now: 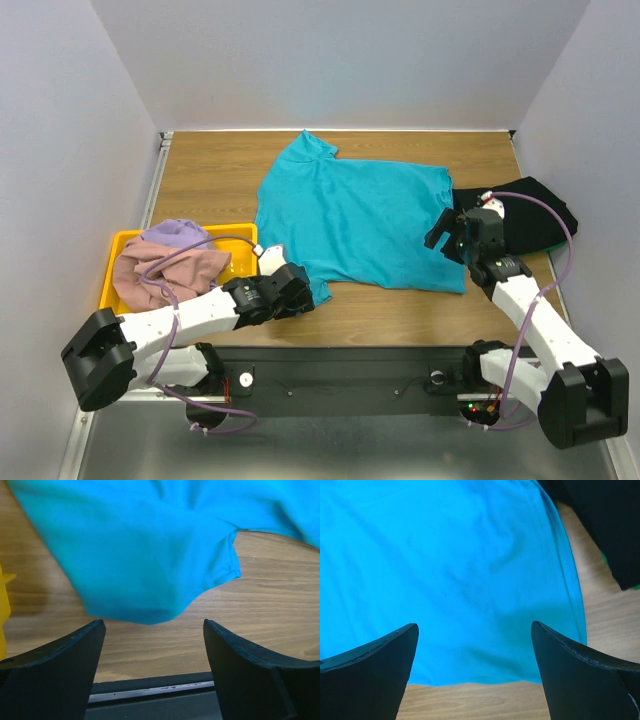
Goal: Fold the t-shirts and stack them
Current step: Flatten the tshirt out
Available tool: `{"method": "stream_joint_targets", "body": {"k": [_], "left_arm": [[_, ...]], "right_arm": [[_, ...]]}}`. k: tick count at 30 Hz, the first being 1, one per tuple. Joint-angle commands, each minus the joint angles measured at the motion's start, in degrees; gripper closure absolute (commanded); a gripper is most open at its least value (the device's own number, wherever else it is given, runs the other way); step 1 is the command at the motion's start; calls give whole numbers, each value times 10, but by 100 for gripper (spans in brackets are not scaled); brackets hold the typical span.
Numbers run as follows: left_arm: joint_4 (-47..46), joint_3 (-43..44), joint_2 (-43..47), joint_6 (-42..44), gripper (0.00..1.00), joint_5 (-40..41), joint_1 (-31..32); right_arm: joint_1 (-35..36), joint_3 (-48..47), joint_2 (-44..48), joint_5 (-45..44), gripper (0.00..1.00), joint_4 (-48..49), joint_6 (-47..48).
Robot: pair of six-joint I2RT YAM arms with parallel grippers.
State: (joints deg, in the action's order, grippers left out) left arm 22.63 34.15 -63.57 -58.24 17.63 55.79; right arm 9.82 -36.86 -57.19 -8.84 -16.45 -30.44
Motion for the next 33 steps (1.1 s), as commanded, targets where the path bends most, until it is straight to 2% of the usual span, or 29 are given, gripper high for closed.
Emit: {"method": "stream_joint_targets", "body": {"k": [1, 10, 13, 16, 17, 19, 22, 23, 25, 28, 33], "left_arm": [[38, -6, -24, -67, 14, 13, 7], [51, 1, -83, -97, 20, 24, 8], [53, 5, -96, -108, 27, 46, 8], [55, 20, -115, -112, 42, 67, 7], [58, 27, -128, -112, 52, 68, 7], [58, 29, -138, -115, 63, 70, 7], [46, 21, -144, -112, 92, 61, 7], [48, 21, -142, -112, 99, 60, 7], [65, 19, -133, -121, 100, 69, 7], [76, 14, -114, -121, 100, 75, 7], [72, 0, -68, -107, 100, 68, 7]], "right_arm": [[3, 20, 38, 8, 0, 10, -37], [3, 27, 36, 8, 0, 9, -49], [3, 30, 35, 2, 0, 8, -55], [3, 47, 55, 9, 0, -4, -75], [3, 53, 63, 8, 0, -20, -84], [3, 64, 85, 2, 0, -46, -106], [4, 79, 137, -21, 0, -113, -144], [3, 89, 162, -27, 0, -127, -154], [3, 101, 185, -47, 0, -168, -175], [3, 101, 187, -30, 0, -170, -203], [3, 129, 169, -54, 0, -171, -236]]}}
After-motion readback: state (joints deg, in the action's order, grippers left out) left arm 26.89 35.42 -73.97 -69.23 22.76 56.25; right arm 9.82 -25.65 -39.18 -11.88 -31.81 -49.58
